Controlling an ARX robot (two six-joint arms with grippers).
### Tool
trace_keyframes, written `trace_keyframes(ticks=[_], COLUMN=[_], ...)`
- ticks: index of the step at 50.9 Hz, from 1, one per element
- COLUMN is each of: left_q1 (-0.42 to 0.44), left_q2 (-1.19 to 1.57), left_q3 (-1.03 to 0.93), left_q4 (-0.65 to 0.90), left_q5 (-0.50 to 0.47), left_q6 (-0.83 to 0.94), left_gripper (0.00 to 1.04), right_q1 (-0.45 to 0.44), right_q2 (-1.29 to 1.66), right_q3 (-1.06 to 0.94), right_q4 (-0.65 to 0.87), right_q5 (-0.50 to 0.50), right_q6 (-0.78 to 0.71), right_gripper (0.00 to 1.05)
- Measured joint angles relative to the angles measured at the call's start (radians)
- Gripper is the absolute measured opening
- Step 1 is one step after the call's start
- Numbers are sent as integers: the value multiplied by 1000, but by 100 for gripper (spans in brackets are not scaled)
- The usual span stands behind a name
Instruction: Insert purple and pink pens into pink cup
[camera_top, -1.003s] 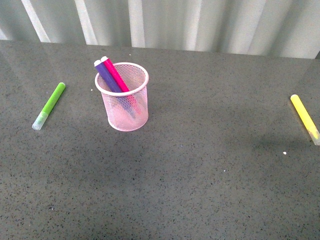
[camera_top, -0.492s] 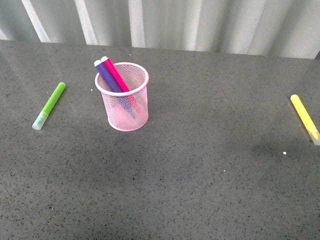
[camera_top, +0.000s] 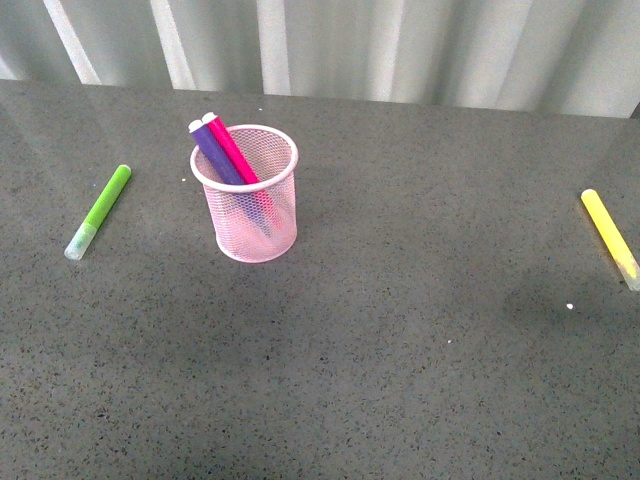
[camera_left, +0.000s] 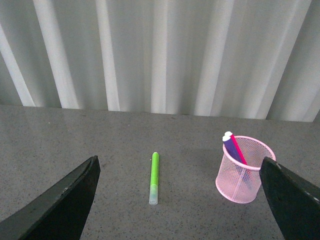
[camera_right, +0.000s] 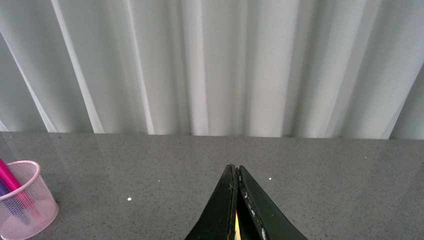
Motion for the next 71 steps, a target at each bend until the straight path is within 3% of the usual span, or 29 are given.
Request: trace_keyframes(ticks=[8, 13, 28, 58, 71], left_q1=[0, 0, 0, 0, 0], left_q2=[0, 0, 0, 0, 0], left_q3=[0, 0, 0, 0, 0], left_q4=[0, 0, 0, 0, 0], left_q5=[0, -1, 0, 0, 0], left_q6=[0, 0, 0, 0, 0], left_gripper=[98, 98, 98, 98, 98], right_q1=[0, 0, 0, 0, 0], right_q2=[-51, -178, -209, -209, -209], right_q3=[0, 1, 1, 1, 1], right_q4=[-51, -208, -216, -216, -216], right_q5=[0, 0, 0, 0, 0], right_q6=[0, 1, 0, 1, 2], right_gripper=[3, 3, 4, 98, 98])
